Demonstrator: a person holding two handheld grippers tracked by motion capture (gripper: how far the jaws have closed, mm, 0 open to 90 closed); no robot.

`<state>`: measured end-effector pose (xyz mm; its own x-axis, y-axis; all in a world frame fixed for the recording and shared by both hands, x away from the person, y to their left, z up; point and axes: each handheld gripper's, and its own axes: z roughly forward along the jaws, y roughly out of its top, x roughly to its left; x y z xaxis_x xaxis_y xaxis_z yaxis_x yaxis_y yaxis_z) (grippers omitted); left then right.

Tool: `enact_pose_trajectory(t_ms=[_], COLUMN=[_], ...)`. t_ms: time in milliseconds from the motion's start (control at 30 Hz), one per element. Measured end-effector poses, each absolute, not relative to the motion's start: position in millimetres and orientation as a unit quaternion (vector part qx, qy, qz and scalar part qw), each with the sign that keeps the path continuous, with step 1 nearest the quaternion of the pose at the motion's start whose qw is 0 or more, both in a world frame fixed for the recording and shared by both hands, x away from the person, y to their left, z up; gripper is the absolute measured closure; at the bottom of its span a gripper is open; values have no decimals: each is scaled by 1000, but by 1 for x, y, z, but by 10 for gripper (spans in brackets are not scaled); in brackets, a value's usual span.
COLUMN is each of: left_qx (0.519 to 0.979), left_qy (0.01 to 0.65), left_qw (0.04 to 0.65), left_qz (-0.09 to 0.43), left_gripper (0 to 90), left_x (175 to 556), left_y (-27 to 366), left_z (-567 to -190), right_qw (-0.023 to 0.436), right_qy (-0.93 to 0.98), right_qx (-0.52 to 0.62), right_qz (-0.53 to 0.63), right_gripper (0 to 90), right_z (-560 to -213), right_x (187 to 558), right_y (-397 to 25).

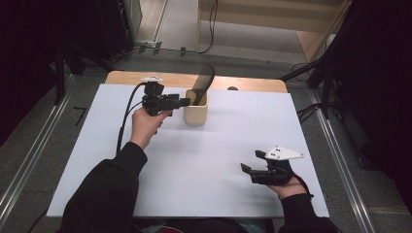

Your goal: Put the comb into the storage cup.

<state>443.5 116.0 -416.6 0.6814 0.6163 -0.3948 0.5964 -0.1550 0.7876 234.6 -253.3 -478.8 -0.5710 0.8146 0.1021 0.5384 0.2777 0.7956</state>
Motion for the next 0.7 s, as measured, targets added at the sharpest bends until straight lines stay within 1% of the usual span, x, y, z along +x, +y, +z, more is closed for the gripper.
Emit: enact_pose_trajectory(t_ms=[267, 433, 500, 700], left_qx=[763, 766, 770, 776], left_qy=[396, 396, 391, 385], left_qw=[511, 506, 504, 500], left_qz=[3, -17, -14, -16], left_gripper=[349, 349, 335, 332], left_x=[438, 433, 430, 421], left_y=[123, 125, 125, 125], left_z=[-422, -425, -426, -429], right_qw=[166, 166, 165, 164], right_qy=[783, 783, 783, 783], right_qx=[431, 431, 431, 431], right_qz=[416, 417, 417, 417], right_gripper=[225, 225, 225, 225], right_z=[-479, -479, -479, -479], right_x=[235, 235, 235, 235], right_y=[-253, -253, -253, -253])
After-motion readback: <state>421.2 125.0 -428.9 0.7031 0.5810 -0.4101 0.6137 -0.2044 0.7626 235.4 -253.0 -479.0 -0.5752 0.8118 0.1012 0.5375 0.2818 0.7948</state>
